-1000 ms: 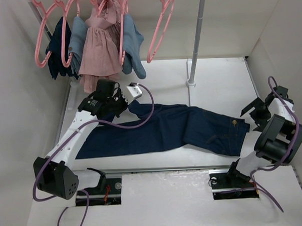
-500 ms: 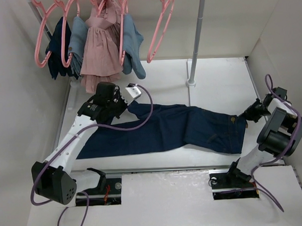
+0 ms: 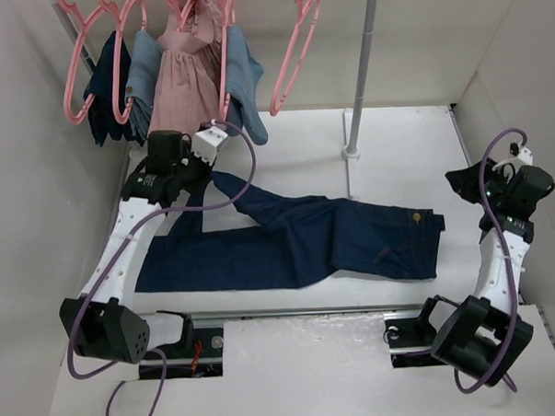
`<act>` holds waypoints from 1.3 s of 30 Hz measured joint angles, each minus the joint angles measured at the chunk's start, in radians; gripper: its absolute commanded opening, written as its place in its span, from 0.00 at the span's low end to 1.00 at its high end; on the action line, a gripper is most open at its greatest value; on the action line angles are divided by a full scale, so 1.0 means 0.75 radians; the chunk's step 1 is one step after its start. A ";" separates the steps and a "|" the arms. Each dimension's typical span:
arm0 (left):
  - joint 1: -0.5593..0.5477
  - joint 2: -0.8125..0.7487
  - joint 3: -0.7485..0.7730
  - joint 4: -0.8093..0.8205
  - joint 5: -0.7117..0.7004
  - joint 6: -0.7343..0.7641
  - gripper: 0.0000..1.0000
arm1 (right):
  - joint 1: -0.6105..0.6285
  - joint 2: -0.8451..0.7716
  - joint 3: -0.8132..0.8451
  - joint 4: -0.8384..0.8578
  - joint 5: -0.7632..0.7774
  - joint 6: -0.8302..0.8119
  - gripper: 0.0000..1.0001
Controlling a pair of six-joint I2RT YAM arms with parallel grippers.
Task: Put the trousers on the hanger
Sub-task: Flatten out the trousers at the center of the board.
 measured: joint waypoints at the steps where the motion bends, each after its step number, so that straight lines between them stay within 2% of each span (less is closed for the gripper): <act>1: 0.004 0.016 0.000 -0.023 0.012 0.008 0.00 | -0.001 0.006 -0.019 -0.002 0.043 0.037 0.86; 2: 0.003 0.030 -0.002 -0.046 0.020 0.015 0.00 | -0.001 0.028 -0.032 -0.012 0.098 0.067 1.00; 5: -0.011 0.050 -0.029 -0.096 0.033 0.039 0.00 | -0.001 0.184 -0.014 -0.150 0.286 0.123 1.00; 9: -0.060 0.047 -0.055 -0.127 0.049 0.056 0.00 | -0.004 0.524 0.123 -0.365 0.389 0.116 1.00; 13: -0.078 0.045 -0.063 -0.124 0.053 0.066 0.00 | -0.004 0.623 0.127 -0.486 0.441 0.116 1.00; 21: -0.086 0.017 -0.116 -0.113 0.051 0.070 0.00 | -0.004 0.764 0.109 -0.497 0.298 0.145 1.00; 30: -0.086 -0.009 -0.133 -0.098 0.049 0.070 0.00 | -0.005 0.748 0.028 -0.445 0.146 0.219 0.97; 34: -0.086 -0.009 -0.139 -0.092 0.046 0.071 0.00 | -0.004 0.827 0.100 -0.451 0.180 0.206 0.67; 35: -0.086 -0.009 -0.139 -0.090 0.043 0.071 0.00 | -0.004 0.869 0.141 -0.452 0.189 0.196 0.47; 37: -0.086 -0.009 -0.139 -0.089 0.039 0.075 0.00 | -0.004 0.945 0.207 -0.430 0.210 0.172 0.25; 38: -0.086 -0.009 -0.139 -0.089 0.035 0.076 0.00 | -0.004 0.975 0.228 -0.411 0.216 0.166 0.00; 39: -0.086 -0.009 -0.139 -0.088 0.032 0.076 0.00 | -0.004 0.991 0.238 -0.390 0.216 0.156 0.00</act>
